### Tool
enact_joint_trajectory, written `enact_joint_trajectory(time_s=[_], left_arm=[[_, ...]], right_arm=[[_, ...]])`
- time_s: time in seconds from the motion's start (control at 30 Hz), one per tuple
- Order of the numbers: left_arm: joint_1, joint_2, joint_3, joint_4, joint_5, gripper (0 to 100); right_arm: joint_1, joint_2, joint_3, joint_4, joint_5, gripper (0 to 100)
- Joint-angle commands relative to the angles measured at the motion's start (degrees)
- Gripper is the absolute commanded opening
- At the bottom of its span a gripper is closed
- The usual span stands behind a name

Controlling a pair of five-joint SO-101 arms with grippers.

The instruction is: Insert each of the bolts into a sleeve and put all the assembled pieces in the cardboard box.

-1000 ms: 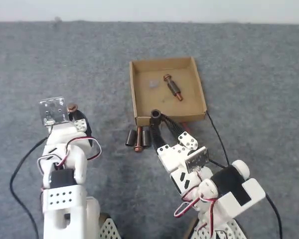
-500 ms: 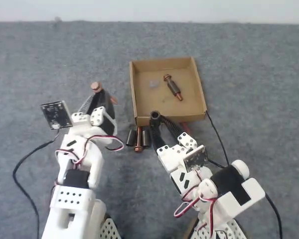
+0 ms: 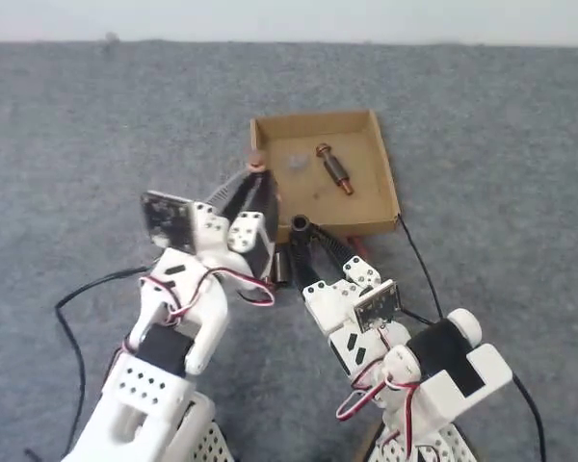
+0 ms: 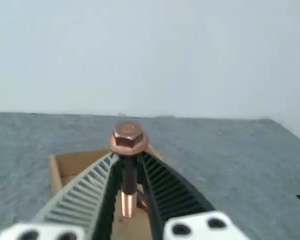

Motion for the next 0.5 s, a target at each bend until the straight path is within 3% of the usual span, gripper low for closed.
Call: enact_joint_trajectory(time_s=[0.0,0.1,0.47], left_arm=[[1.6,-1.9,-13.2,14.2,-0.8,1],[1.8,-1.7,-18.0,18.2,-0.8,1],[5.0,-1.6,-18.6,18.4,-0.9,1]], right_arm=[[-0.3,0.0,1.1,0.2,-2.6,0.6],[-0.9,0.0,1.1,0.2,-2.7,0.6],[-2.1,0.0,1.1,0.2,-2.7,0.6]])
